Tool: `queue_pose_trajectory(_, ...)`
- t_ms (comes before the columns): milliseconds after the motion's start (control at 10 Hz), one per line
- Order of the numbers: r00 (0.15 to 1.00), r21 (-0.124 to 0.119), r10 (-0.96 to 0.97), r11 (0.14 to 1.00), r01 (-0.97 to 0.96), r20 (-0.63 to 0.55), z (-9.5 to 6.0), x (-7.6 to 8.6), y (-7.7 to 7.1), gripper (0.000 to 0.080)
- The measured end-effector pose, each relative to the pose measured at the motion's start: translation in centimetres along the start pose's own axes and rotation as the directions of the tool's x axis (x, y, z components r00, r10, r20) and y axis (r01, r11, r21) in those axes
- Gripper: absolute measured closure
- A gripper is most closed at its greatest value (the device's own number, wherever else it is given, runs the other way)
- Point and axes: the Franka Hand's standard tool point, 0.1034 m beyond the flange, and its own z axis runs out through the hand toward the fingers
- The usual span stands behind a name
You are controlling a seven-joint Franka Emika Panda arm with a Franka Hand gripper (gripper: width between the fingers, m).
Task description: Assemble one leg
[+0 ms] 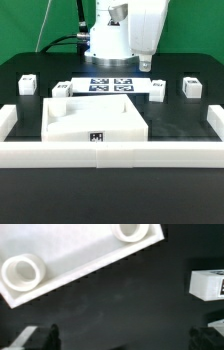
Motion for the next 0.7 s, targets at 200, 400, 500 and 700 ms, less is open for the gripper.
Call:
queue_pose_trajectory(200, 0.989, -0.061, -0.147, 0.987, 0.145, -0.017, 2.0, -3.7, -0.3, 0.015)
queue_pose_trajectory(400, 0.972, -0.127, -0.236, 0.965, 0.231, -0.024, 3.0, -6.8, 0.2, 0.015)
queue_pose_trajectory(500, 0.976, -0.112, -0.214, 0.971, 0.21, -0.03, 3.6, -7.4, -0.4, 0.015)
queue_pose_trajectory(700, 0.975, -0.113, -0.219, 0.97, 0.215, -0.026, 3.5, -7.3, -0.4, 0.015)
